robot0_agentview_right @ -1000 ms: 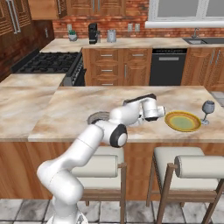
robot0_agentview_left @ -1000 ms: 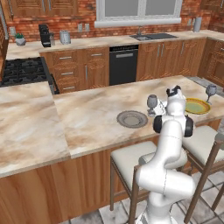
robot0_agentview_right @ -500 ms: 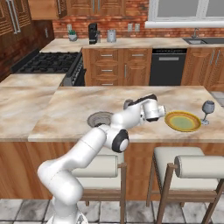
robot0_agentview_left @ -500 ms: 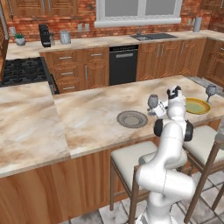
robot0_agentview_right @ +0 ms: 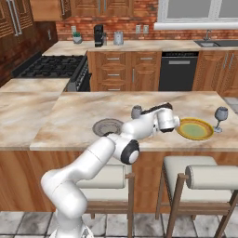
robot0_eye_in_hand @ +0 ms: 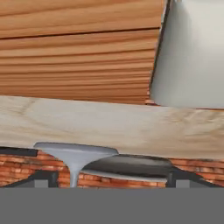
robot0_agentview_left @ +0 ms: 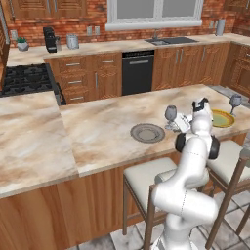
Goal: Retrieve the wine glasses from the counter and place one next to each plate.
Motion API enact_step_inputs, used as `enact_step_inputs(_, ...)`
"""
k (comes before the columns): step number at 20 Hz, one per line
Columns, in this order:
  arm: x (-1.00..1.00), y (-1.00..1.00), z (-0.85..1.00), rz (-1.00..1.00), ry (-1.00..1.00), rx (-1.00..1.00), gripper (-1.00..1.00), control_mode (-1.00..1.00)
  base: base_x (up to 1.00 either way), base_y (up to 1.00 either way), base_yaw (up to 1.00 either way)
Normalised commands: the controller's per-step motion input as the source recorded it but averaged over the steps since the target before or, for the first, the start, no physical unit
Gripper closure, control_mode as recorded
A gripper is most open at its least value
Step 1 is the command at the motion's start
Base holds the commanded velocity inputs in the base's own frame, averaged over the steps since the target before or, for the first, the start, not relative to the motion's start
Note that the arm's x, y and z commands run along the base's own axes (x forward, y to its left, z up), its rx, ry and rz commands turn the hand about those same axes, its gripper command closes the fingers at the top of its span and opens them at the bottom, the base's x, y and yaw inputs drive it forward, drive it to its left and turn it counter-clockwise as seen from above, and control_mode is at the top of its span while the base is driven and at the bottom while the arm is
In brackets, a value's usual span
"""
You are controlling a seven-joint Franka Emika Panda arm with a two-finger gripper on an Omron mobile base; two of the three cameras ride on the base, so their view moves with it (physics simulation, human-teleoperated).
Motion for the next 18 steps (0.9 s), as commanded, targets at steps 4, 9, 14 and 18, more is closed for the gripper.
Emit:
enact_step_inputs(4,-0.79,-0.04,0.01,-0.34,-0.02,-0.06,-1.0,-1.0,0.0,0.0,0.0)
enact_step_inputs(9,-1.0,0.07,0.0,-0.52,-0.14,-0.14,-1.0,-1.0,0.0,0.0,0.0)
enact_step_inputs(14,-1.0,0.31,0.23,-0.42,-0.16,-0.14,-1.0,-1.0,0.0,0.0,0.0)
enact_step_inputs(18,-0.9,0.61,0.96,-0.21,-0.11,-0.12,-1.0,-1.0,0.0,0.0,0.0)
